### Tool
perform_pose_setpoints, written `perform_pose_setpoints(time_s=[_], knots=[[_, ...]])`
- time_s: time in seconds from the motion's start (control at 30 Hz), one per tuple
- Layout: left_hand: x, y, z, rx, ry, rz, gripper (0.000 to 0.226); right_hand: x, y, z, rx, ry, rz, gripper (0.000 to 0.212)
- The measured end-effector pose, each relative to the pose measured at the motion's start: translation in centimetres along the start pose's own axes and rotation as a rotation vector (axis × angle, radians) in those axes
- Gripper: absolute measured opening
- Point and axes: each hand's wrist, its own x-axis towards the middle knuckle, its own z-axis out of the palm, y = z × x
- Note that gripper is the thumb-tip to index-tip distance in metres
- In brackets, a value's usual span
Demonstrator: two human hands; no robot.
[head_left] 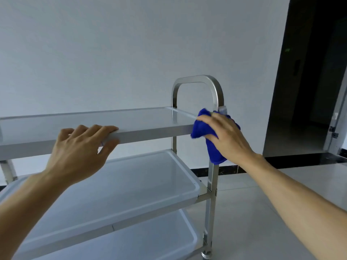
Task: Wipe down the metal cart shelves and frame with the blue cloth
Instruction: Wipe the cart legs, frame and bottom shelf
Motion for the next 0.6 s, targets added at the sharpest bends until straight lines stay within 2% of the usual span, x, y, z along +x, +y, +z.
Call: perform_pose_setpoints(time_s=[0.07,0.13,0.2,0.27,0.37,0.47,0.6], knots=[[-0.1,-0.1,0.2,-0.008,0.022,0.004,0.046,-0.4,0.3,-0.5,0.262,0.189,0.215,0.048],[-0.1,-0.1,0.4,-0.010,0.048,0.007,0.044,0.5,0.6,-1.3,0.460,0.466,0.429,0.047],[-0.1,-0.1,0.7,-0.019,0.071,0.004,0.042,2.2,1.0,-2.0,0.573,0.598,0.600,0.049],[0.0,-0.1,1.0,-0.036,0.094,0.000,0.042,3.4,1.3,-1.7,0.686,0.561,0.698,0.050],[0.0,-0.5,1.5,-0.035,0.121,0.003,0.042,2.7,0.5,1.2,0.822,0.323,0.757,0.055],[-0.1,-0.9,2.0,-0.054,0.135,-0.005,0.043,-0.8,-0.1,5.3,0.797,0.289,0.691,0.063],[0.0,-1.0,2.0,-0.060,0.149,-0.002,0.040,-7.7,0.4,10.1,0.747,0.190,0.796,0.065]])
